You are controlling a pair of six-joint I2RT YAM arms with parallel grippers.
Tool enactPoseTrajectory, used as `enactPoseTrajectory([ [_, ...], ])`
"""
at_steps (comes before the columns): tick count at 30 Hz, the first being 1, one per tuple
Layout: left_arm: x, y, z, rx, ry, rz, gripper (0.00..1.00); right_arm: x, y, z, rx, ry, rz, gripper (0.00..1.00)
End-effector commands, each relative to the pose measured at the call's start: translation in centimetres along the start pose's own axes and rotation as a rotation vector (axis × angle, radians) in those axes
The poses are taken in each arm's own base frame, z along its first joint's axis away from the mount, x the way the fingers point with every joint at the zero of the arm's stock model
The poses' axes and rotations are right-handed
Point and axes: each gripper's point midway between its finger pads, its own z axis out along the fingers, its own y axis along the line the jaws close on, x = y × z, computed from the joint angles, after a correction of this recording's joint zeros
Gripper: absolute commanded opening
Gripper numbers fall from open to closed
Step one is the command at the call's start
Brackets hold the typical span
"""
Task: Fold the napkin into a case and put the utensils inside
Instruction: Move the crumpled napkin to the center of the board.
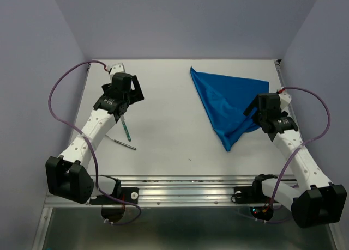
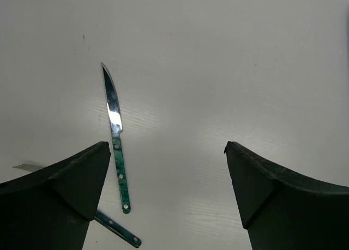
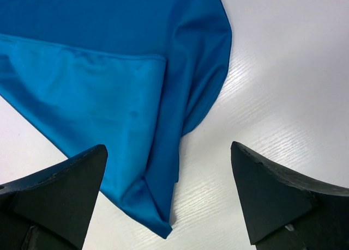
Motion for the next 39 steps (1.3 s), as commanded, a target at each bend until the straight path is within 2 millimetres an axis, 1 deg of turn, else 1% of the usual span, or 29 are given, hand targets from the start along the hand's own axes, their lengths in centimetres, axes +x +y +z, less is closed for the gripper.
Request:
enactPoseTrajectory([
  [1,0.4,-0.4,0.2,0.02,0.01,0.005,0.99,-0.2,0.5,0.4,-0.017,-0.012,0.041,1.0],
  [5,0.3,-0.7,0.3,0.029,0.012,0.006,0.99,0.5,0.9,0.6,-0.046,0.01,0.018,1.0],
  [9,0.8,-1.3,0.6,0.057,0.036,0.011,0.99,1.2,1.9,0.9,-0.102,0.045,-0.012,1.0],
  [12,1.2,-1.7,0.7,0.082,0.054,0.018,0.99,2.9,3.2,1.4,-0.158,0.12,-0.018,1.0],
  [13,1.3,-1.8,0.7,0.087,0.058,0.015,0.99,3.8,4.1,1.8,-0.191,0.16,-0.007,1.0],
  [15,1.5,-1.6,0.7,0.078,0.06,0.009,0.99,4.7,4.8,2.3,-0.219,0.197,0.004,1.0],
  [16,1.7,-1.5,0.8,0.066,0.067,-0.004,0.99,5.3,5.7,2.4,-0.262,0.219,0.012,0.97],
  [17,1.9,-1.5,0.7,0.071,0.074,-0.004,0.99,6.0,5.9,3.0,-0.265,0.248,0.008,0.94],
  [18,2.2,-1.8,0.6,0.09,0.09,0.007,0.99,6.2,6.2,3.3,-0.272,0.256,0.012,0.88],
  [19,2.5,-1.8,0.7,0.093,0.099,0.012,0.99,6.6,6.6,3.4,-0.279,0.266,0.006,0.84],
  [21,2.9,-1.8,0.9,0.09,0.116,0.017,0.99,7.2,6.5,4.3,-0.255,0.286,0.002,0.77],
  [22,3.1,-1.7,0.9,0.086,0.122,0.023,0.99,7.2,6.5,4.6,-0.245,0.282,0.008,0.7],
  [23,3.2,-1.6,1.0,0.083,0.124,0.024,0.99,7.4,6.5,4.9,-0.237,0.286,0.007,0.65],
  [24,3.2,-1.6,1.0,0.079,0.125,0.027,0.99,8.0,6.3,5.4,-0.224,0.299,0.002,0.57],
  [26,3.3,-1.4,1.0,0.071,0.125,0.027,0.99,8.5,6.5,6.0,-0.216,0.305,-0.005,0.5],
  [27,3.3,-1.4,1.0,0.071,0.124,0.028,0.99,8.6,6.5,6.2,-0.209,0.31,-0.004,0.45],
  [28,3.3,-1.3,1.0,0.07,0.123,0.029,0.99,9.2,6.3,6.9,-0.19,0.325,-0.009,0.43],
  [30,3.3,-1.3,0.9,0.069,0.121,0.032,0.99,9.4,6.4,7.5,-0.175,0.331,-0.011,0.42],
  [31,3.4,-1.2,0.9,0.069,0.126,0.03,0.99,9.8,6.2,8.1,-0.155,0.34,-0.016,0.42],
  [34,3.7,-1.4,0.8,0.079,0.139,0.032,0.99,9.9,6.7,8.5,-0.154,0.341,-0.022,0.41],
  [35,3.8,-1.3,0.9,0.077,0.143,0.032,0.99,10.0,6.7,8.8,-0.152,0.346,-0.027,0.36],
  [36,3.9,-1.3,0.9,0.075,0.147,0.032,0.99,10.0,6.9,8.9,-0.153,0.347,-0.028,0.27],
  [37,3.9,-1.3,0.9,0.072,0.147,0.03,0.99,9.7,7.6,8.8,-0.169,0.342,-0.034,0.18],
  [38,4.0,-1.3,1.0,0.068,0.155,0.031,0.99,9.8,7.9,8.9,-0.176,0.351,-0.039,0.01],
  [39,4.0,-1.2,1.1,0.064,0.155,0.03,0.99,9.8,8.5,8.7,-0.192,0.351,-0.048,0.01],
])
